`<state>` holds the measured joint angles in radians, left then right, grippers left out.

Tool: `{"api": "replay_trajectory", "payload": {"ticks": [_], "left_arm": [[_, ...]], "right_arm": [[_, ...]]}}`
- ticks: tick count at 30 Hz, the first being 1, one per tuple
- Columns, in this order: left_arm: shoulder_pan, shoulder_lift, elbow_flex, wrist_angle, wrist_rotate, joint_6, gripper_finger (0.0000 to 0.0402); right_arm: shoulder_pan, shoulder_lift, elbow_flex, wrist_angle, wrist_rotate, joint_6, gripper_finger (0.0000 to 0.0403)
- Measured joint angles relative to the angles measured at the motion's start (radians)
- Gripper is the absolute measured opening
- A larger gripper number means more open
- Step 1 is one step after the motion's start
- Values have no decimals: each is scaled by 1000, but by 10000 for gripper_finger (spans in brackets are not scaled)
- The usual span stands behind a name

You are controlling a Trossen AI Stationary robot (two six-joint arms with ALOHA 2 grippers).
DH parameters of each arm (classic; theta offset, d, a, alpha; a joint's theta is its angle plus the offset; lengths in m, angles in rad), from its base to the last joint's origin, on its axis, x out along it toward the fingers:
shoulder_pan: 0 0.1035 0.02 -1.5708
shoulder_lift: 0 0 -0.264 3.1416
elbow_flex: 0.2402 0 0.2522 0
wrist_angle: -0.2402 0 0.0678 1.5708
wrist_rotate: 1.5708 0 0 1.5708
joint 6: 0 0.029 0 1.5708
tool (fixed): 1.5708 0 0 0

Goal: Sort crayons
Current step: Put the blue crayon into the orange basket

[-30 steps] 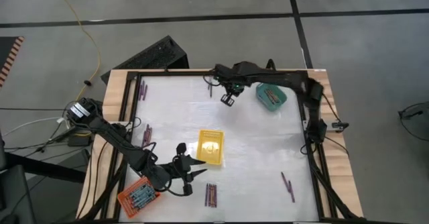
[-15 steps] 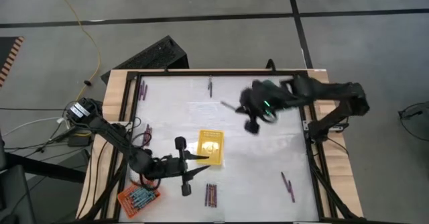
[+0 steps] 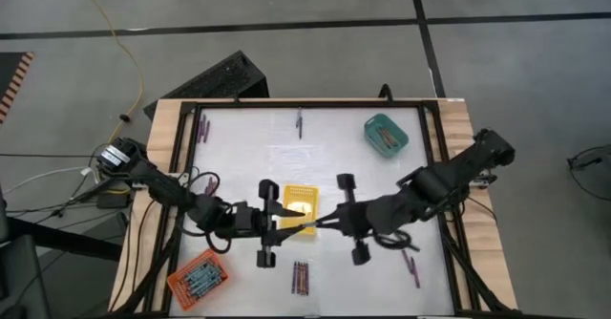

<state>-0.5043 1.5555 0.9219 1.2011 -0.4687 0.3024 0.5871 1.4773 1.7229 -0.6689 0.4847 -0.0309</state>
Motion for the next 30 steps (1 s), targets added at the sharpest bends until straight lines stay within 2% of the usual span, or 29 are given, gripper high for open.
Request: {"api": "replay_trajectory", "payload": {"ticks": [6,10,17,25,30], "left_arm": [[0,0,46,-92,62,5,108],[0,0,68,-179,64,-16,108],[1,0,79,-192,64,-17,106],[2,0,79,-194,79,-12,57],[2,0,79,-196,90,-24,55]], "right_arm": [[9,27,0,20,21,-11,0],[23,23,0,20,41,-23,0],[36,21,0,28,47,-24,0],[35,21,0,29,45,-25,0],[35,22,0,40,41,-28,0]]}}
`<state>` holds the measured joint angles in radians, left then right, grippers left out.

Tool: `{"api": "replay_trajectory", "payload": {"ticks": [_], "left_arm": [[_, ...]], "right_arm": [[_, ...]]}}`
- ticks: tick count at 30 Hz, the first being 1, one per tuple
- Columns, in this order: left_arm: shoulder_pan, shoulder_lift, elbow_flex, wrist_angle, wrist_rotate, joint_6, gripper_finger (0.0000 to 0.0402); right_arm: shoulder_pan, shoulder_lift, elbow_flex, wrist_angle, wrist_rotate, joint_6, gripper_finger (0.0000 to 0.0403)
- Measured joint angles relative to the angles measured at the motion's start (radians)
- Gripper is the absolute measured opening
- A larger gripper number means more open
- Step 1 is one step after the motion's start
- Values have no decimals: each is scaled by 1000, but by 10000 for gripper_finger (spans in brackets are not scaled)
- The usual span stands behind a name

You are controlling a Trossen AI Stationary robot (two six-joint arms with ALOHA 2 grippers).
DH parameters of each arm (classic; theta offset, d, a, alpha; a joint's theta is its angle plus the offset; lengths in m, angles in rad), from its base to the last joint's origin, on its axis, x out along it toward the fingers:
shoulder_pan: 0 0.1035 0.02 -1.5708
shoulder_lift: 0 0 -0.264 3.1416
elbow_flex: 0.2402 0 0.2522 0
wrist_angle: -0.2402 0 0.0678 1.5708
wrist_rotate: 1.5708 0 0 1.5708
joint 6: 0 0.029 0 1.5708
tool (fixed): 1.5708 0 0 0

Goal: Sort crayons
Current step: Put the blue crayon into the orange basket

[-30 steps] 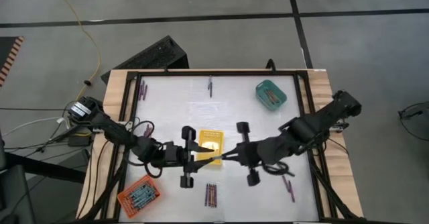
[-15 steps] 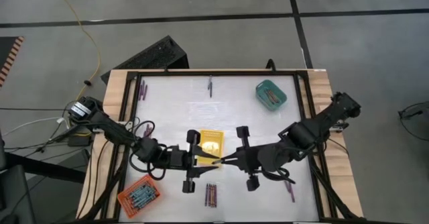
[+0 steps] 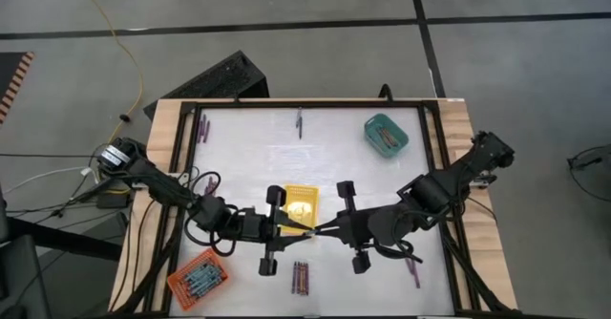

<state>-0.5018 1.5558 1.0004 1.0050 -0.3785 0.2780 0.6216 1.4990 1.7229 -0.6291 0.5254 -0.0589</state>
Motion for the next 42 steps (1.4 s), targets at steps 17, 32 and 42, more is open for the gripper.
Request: {"api": "replay_trajectory", "payload": {"ticks": [17,32,42], "left_arm": [[0,1,0,-15,33,0,11],[-15,-4,0,-77,2,-2,0],[-17,-7,32,-219,-83,-11,0]], "right_arm": [[-21,25,0,32,-31,2,0],[-19,29,0,15,-34,22,40],[-20,28,0,-3,-22,16,5]]}}
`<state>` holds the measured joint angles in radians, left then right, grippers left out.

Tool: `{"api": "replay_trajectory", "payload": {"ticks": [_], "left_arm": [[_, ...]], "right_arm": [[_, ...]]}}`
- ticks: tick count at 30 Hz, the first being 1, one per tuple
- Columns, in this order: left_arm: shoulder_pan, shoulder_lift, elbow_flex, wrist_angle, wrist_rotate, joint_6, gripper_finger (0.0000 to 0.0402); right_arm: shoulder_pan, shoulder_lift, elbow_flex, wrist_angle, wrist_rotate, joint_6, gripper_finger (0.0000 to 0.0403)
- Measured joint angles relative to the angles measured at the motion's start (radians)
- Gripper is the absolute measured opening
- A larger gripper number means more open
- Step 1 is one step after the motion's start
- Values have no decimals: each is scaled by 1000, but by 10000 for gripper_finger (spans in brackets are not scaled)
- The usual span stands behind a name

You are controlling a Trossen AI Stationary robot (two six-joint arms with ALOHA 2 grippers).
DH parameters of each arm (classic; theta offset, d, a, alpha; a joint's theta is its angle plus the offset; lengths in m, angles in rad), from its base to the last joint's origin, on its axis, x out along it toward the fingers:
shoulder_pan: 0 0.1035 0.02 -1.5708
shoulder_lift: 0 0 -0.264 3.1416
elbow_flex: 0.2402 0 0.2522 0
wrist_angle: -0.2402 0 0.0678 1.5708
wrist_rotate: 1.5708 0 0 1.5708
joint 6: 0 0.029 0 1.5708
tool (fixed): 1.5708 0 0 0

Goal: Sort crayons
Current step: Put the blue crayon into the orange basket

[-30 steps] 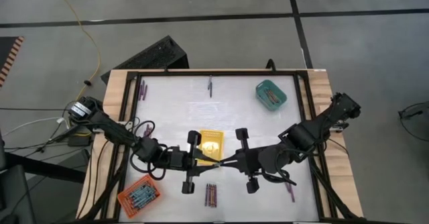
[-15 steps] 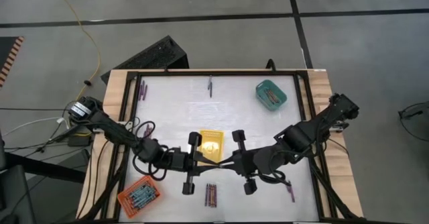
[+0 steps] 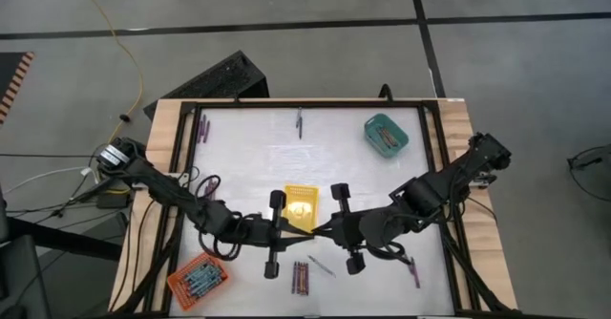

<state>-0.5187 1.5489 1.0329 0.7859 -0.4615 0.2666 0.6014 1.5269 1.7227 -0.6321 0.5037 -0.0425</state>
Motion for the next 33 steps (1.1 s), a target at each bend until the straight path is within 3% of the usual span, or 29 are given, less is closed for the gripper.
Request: {"api": "replay_trajectory", "payload": {"ticks": [7,11,14,23,28,33], "left_arm": [[-51,-11,98,-390,-102,-14,0],[-79,-10,173,-654,-102,-134,12],[-91,6,184,-765,-102,-210,39],[-95,8,114,-823,-38,-339,117],[-96,8,73,-825,-31,-400,121],[-100,8,49,-821,-32,-444,121]], "right_arm": [[1,-3,0,-184,19,132,20],[26,3,0,-407,-25,334,49],[54,39,-6,-527,-31,492,82],[144,285,-129,-373,-113,616,177],[129,409,-143,-379,-104,791,187],[115,456,-145,-346,-111,855,183]]}}
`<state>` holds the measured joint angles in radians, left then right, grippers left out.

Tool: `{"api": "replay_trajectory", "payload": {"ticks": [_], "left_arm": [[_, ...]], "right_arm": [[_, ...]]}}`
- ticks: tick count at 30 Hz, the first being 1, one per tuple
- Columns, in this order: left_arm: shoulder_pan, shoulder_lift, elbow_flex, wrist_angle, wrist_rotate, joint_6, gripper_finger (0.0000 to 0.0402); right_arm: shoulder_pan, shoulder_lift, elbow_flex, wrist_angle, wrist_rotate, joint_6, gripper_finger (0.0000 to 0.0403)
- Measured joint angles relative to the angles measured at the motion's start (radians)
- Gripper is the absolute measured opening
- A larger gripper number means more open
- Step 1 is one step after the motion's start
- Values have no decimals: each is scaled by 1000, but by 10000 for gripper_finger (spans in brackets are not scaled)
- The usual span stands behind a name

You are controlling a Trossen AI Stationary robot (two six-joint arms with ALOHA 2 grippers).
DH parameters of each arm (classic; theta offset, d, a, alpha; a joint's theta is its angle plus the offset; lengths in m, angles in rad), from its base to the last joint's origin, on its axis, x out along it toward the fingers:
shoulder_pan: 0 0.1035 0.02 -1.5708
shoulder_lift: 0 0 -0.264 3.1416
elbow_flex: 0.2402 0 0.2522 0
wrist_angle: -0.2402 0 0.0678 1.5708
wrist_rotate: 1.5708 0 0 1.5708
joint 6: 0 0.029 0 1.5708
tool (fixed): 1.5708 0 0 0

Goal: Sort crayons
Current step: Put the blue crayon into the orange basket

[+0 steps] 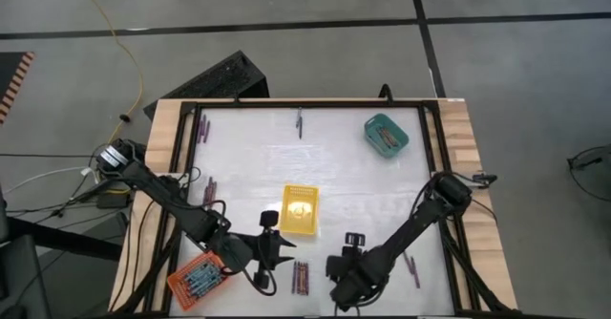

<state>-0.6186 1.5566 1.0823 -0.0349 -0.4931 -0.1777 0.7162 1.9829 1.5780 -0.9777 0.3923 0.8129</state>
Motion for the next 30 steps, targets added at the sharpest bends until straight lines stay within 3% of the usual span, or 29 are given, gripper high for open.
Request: {"api": "replay_trajectory", "payload": {"ticks": [10,24,30], "left_arm": [[-30,0,-23,8,-12,-29,121],[-32,0,-23,7,-12,-12,121],[-32,0,-23,7,-12,-11,121]], "right_arm": [[-6,0,1,54,-24,33,178],[4,-2,-153,262,-65,108,175],[3,-3,-192,270,-76,133,129]]}}
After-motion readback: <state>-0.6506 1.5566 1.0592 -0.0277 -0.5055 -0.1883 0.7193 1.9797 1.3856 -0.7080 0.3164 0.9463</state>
